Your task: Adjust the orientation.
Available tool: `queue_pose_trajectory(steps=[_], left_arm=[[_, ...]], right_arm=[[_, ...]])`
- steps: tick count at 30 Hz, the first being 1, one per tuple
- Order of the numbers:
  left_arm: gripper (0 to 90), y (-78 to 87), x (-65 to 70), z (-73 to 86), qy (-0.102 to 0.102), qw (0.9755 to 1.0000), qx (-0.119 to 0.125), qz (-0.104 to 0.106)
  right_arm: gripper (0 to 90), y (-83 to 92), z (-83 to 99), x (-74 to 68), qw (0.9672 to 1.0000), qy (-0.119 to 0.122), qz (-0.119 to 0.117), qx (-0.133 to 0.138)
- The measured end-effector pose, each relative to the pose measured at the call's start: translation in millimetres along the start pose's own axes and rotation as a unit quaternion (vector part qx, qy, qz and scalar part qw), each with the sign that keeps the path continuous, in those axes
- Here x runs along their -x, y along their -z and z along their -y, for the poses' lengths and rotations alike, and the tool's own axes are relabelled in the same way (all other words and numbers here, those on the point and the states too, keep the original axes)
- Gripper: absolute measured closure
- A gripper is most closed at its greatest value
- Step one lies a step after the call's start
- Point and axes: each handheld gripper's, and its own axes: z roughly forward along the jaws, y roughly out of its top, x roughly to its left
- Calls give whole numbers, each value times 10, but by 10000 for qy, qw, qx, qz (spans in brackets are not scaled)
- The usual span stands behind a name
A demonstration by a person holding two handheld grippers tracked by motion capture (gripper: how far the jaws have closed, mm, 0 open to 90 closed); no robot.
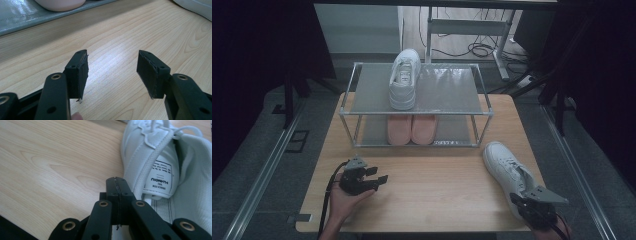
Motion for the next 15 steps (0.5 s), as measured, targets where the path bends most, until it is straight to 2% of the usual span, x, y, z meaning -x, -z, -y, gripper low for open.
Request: queue_pose_trajectory(steps=[9, 11, 13, 15], left_arm=[[426, 12, 0, -3, -12, 10000, 23, -7], [426, 12, 0, -3, -13, 10000, 23, -8], [425, 10, 1, -4, -14, 10000, 18, -10], [424, 9, 4, -5, -8, 10000, 18, -14]], right_arm=[[898, 39, 46, 136, 9999, -116, 97, -22], [897, 37, 49, 142, 9999, -155, 6, 14], [897, 35, 33, 125, 9999, -97, -53, 64], [897, 51, 0, 110, 9995, -74, -254, 188]])
